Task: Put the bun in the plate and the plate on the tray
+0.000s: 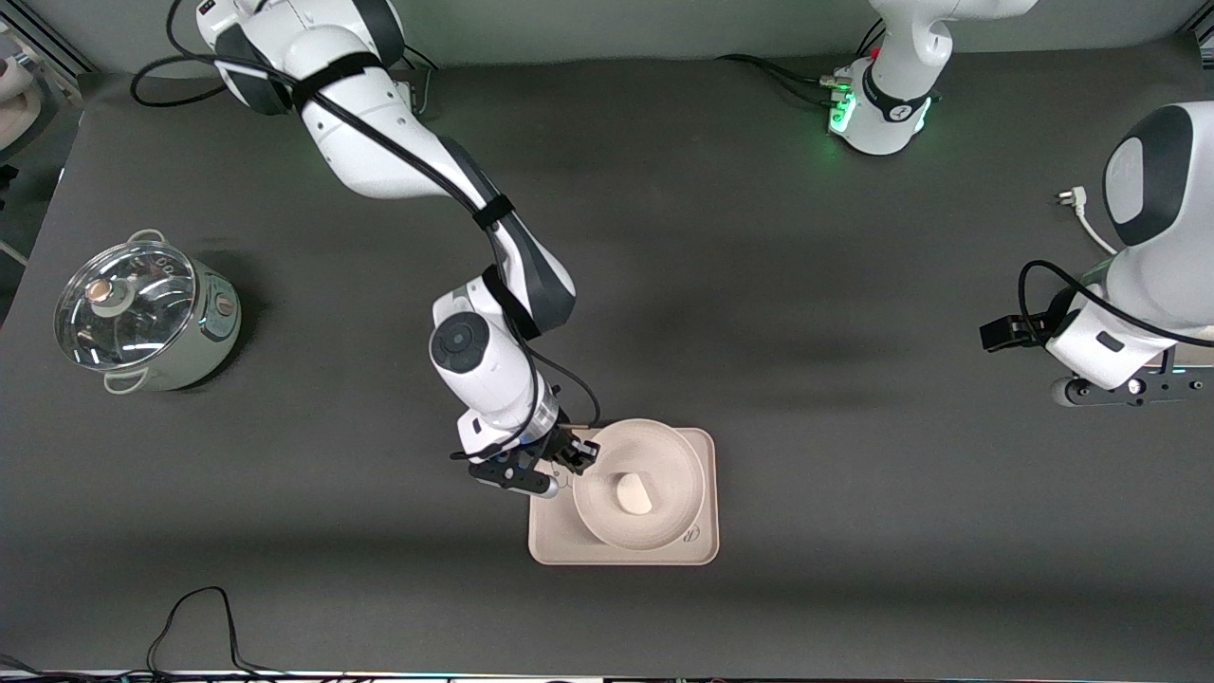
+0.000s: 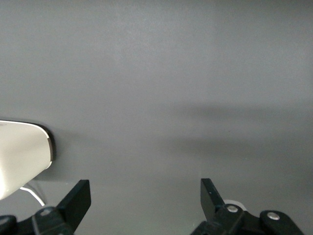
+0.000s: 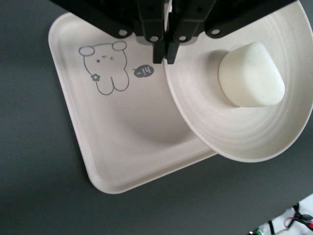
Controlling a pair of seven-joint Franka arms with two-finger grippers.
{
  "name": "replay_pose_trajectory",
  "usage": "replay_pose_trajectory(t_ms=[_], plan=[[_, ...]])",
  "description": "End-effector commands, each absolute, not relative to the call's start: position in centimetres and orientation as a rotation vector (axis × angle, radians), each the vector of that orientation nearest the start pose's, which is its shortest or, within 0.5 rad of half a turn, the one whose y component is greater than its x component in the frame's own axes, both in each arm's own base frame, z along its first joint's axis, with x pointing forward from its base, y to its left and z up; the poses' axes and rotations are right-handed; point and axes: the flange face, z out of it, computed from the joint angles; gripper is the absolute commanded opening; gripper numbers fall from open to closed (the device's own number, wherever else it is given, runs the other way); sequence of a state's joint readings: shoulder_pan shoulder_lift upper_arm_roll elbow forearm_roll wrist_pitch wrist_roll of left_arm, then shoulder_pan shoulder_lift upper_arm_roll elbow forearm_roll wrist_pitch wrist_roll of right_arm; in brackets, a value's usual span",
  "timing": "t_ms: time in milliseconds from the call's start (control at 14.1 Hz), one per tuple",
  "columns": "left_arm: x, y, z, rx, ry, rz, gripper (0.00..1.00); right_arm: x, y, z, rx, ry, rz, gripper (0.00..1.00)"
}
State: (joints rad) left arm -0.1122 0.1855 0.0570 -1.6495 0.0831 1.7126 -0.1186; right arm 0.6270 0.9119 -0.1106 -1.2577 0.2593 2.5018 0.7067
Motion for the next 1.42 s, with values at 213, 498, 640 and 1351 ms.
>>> replay_pose_trajectory(t_ms=[213,498,640,1351], plan=[[58.3,-3.6,54.9,-3.062,-0.067,0.052,1.00,67.0,41.3,21.0,-2.798,0.447,-0.302,0.00],[54.4,-3.3,58.8,-3.073,-0.067,0.002,1.00,66.5,41.0,19.7,-2.807,0.450,-0.304,0.00],[53.8,-4.1,58.5,-3.058,-0.038,0.009,1.00,66.4,40.8,18.8,-2.804,0.454,-0.321,0.00],[53.8,-4.5,58.1,-3.053,-0.036,0.038,1.00,66.3,39.5,30.3,-2.850,0.458,-0.121,1.00]])
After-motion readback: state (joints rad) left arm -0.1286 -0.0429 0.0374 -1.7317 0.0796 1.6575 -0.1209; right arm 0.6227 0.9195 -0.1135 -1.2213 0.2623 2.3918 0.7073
